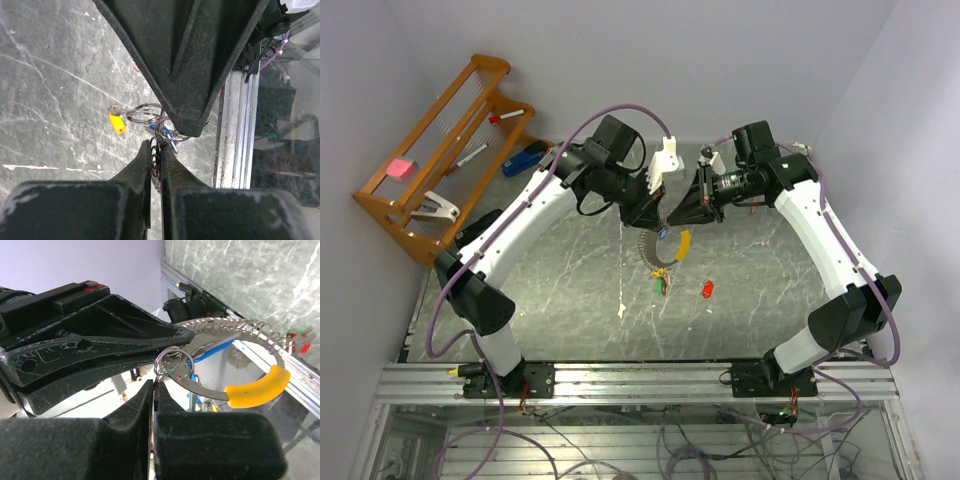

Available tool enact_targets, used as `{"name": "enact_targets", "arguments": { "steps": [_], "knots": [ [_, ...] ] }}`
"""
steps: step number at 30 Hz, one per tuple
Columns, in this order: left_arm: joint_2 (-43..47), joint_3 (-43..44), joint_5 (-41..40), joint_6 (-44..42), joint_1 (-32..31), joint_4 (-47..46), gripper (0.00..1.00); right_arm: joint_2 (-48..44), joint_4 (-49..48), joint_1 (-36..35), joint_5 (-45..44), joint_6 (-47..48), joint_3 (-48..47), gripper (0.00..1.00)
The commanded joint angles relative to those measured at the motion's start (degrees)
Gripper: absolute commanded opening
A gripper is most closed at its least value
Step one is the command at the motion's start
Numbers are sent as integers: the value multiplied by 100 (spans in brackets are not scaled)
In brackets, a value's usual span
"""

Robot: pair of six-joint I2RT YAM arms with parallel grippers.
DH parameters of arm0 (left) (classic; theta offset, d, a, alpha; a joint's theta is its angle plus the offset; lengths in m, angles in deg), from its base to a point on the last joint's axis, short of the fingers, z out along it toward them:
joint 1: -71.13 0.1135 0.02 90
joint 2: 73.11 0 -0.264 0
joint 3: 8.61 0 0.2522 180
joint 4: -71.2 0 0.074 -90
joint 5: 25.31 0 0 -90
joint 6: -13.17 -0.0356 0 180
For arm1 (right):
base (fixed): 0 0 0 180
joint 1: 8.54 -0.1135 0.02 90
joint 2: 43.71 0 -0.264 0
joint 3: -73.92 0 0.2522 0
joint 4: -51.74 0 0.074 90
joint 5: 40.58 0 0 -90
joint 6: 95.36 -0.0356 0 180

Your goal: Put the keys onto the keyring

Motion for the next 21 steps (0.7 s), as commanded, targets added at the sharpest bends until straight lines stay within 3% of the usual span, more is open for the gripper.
{"name": "enact_targets", "arguments": {
  "steps": [1,13,21],
  "knots": [
    [188,196,-206,-2,-25,-299,7,-289,-332,35,678,-458,150,0],
    [176,479,-6,-206,-129,-19,7,-52,-323,283,985,-701,14,0],
    [41,576,177,-153,-179,70,7,-68,-1419,366,1426,-1799,138,0]
  ]
}}
